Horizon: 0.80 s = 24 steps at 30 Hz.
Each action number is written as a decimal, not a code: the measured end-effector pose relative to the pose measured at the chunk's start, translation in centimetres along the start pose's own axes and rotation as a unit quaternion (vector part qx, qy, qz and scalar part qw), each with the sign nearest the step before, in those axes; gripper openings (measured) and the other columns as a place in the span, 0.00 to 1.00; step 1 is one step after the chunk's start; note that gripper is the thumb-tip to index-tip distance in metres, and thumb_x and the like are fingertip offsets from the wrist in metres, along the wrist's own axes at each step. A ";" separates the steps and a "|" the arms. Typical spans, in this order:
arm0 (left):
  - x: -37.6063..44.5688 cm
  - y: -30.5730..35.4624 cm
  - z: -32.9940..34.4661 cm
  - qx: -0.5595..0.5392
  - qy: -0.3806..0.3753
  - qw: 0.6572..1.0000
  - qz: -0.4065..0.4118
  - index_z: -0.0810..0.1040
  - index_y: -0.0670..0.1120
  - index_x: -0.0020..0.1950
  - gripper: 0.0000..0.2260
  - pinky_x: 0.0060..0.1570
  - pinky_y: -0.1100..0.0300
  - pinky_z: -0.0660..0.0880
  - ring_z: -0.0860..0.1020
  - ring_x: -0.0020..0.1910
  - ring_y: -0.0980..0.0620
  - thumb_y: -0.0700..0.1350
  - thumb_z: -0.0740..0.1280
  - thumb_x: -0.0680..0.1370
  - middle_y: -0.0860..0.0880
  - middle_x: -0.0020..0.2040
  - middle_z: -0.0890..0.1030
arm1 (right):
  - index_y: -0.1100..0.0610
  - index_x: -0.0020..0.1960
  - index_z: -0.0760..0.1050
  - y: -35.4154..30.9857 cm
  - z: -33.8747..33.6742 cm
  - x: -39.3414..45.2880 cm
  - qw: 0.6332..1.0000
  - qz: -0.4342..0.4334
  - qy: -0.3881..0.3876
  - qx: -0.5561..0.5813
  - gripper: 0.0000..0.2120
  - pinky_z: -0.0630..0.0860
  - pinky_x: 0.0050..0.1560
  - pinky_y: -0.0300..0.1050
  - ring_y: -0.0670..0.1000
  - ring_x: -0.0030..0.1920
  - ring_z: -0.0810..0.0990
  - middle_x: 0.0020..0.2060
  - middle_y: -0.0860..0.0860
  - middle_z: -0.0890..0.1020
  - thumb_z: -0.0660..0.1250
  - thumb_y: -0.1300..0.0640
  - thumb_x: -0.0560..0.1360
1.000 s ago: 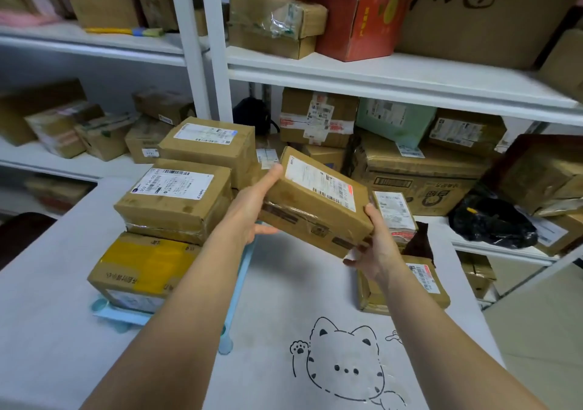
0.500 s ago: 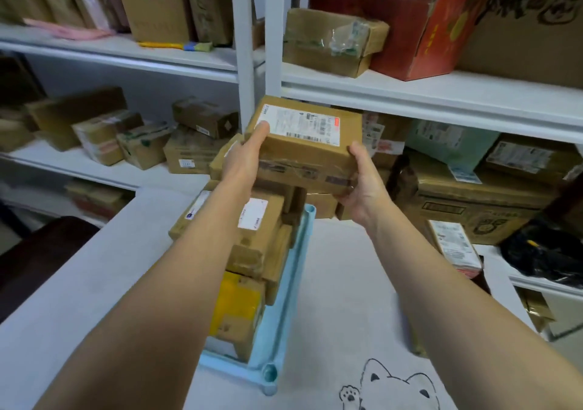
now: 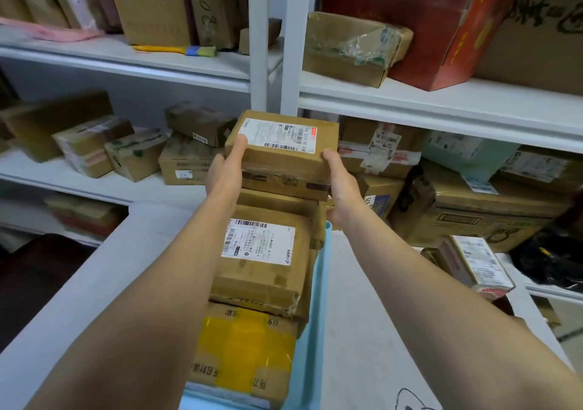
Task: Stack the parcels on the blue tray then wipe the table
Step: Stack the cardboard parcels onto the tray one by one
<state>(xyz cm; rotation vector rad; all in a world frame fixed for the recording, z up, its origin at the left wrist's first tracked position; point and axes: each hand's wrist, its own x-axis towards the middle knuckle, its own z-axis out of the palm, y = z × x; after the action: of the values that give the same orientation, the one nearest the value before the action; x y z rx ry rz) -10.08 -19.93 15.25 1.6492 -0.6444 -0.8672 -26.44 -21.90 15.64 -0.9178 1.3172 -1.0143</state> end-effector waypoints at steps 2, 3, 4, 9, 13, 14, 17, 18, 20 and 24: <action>0.4 -0.2 -0.1 -0.003 -0.002 1.000 -0.004 0.63 0.51 0.72 0.33 0.65 0.43 0.65 0.69 0.67 0.44 0.71 0.55 0.73 0.48 0.69 0.70 | 0.46 0.44 0.69 0.0 0.6 0.3 1.000 0.009 -0.001 -0.008 0.15 0.65 0.67 0.56 0.53 0.57 0.73 0.53 0.49 0.76 0.63 0.35 0.71; 0.5 -0.3 -0.2 -0.006 0.000 1.000 -0.004 0.61 0.52 0.73 0.33 0.65 0.43 0.64 0.68 0.68 0.44 0.70 0.54 0.74 0.48 0.70 0.69 | 0.48 0.46 0.69 0.0 0.8 0.3 1.000 0.013 -0.002 -0.010 0.16 0.65 0.66 0.53 0.52 0.56 0.72 0.52 0.48 0.75 0.63 0.36 0.72; 0.7 -0.5 -0.3 -0.008 0.004 1.000 -0.007 0.59 0.52 0.74 0.34 0.66 0.42 0.63 0.66 0.69 0.43 0.70 0.54 0.74 0.48 0.71 0.67 | 0.49 0.50 0.69 0.0 0.9 0.2 1.000 0.016 -0.002 -0.011 0.17 0.64 0.64 0.52 0.51 0.54 0.70 0.51 0.48 0.73 0.62 0.36 0.73; 0.8 -0.9 -0.7 0.001 0.008 1.000 -0.008 0.59 0.52 0.74 0.33 0.66 0.42 0.64 0.66 0.69 0.43 0.70 0.53 0.75 0.47 0.71 0.67 | 0.49 0.56 0.65 0.4 1.6 -0.3 0.999 0.022 0.023 -0.010 0.20 0.64 0.59 0.54 0.52 0.54 0.69 0.51 0.49 0.72 0.61 0.36 0.73; 0.8 -0.9 -0.8 -0.003 0.010 1.000 -0.006 0.59 0.52 0.74 0.33 0.66 0.43 0.64 0.67 0.68 0.43 0.69 0.53 0.75 0.47 0.71 0.67 | 0.50 0.60 0.69 0.8 2.3 -0.5 0.999 0.019 0.042 -0.009 0.24 0.67 0.63 0.56 0.53 0.56 0.72 0.56 0.50 0.75 0.60 0.35 0.72; 0.8 -0.9 -0.7 -0.005 0.005 1.000 -0.009 0.58 0.52 0.74 0.33 0.66 0.43 0.64 0.66 0.69 0.43 0.69 0.53 0.75 0.47 0.71 0.67 | 0.50 0.63 0.69 0.7 2.3 -0.5 0.999 0.022 0.043 -0.008 0.26 0.67 0.64 0.57 0.53 0.56 0.72 0.56 0.50 0.74 0.60 0.35 0.72; 0.5 -0.7 -0.8 -0.011 -0.011 1.000 -0.022 0.59 0.52 0.74 0.33 0.66 0.43 0.64 0.66 0.69 0.43 0.69 0.53 0.75 0.47 0.71 0.67 | 0.51 0.68 0.66 0.5 2.3 -0.7 0.999 0.037 0.034 -0.003 0.30 0.64 0.64 0.58 0.52 0.56 0.69 0.58 0.49 0.72 0.61 0.35 0.72; 0.5 -0.5 -0.8 -0.013 -0.013 0.999 -0.029 0.59 0.51 0.74 0.33 0.66 0.42 0.64 0.66 0.69 0.43 0.70 0.53 0.75 0.47 0.71 0.67 | 0.51 0.70 0.65 0.4 2.3 -0.8 0.999 0.040 0.030 -0.004 0.31 0.64 0.65 0.58 0.52 0.57 0.68 0.59 0.50 0.71 0.61 0.35 0.73; 0.1 -0.2 -0.9 -0.013 -0.018 0.999 -0.035 0.60 0.51 0.74 0.33 0.65 0.43 0.64 0.66 0.69 0.43 0.69 0.54 0.75 0.47 0.71 0.67 | 0.51 0.72 0.62 0.2 2.3 -1.1 0.998 0.044 0.032 -0.010 0.34 0.62 0.67 0.60 0.54 0.63 0.67 0.64 0.51 0.70 0.62 0.35 0.72; -0.9 0.3 -1.0 -0.016 -0.002 0.999 -0.027 0.58 0.49 0.74 0.32 0.64 0.44 0.65 0.67 0.68 0.44 0.65 0.56 0.76 0.47 0.70 0.67 | 0.51 0.73 0.61 -0.1 2.2 -1.4 0.999 0.047 0.014 -0.015 0.35 0.61 0.68 0.60 0.56 0.69 0.65 0.69 0.51 0.68 0.62 0.35 0.72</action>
<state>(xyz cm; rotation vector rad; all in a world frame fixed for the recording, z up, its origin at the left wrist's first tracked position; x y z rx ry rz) -9.83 -18.74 15.86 1.6424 -0.5885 -0.9167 -24.27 -20.72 16.32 -0.8586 1.3906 -0.9402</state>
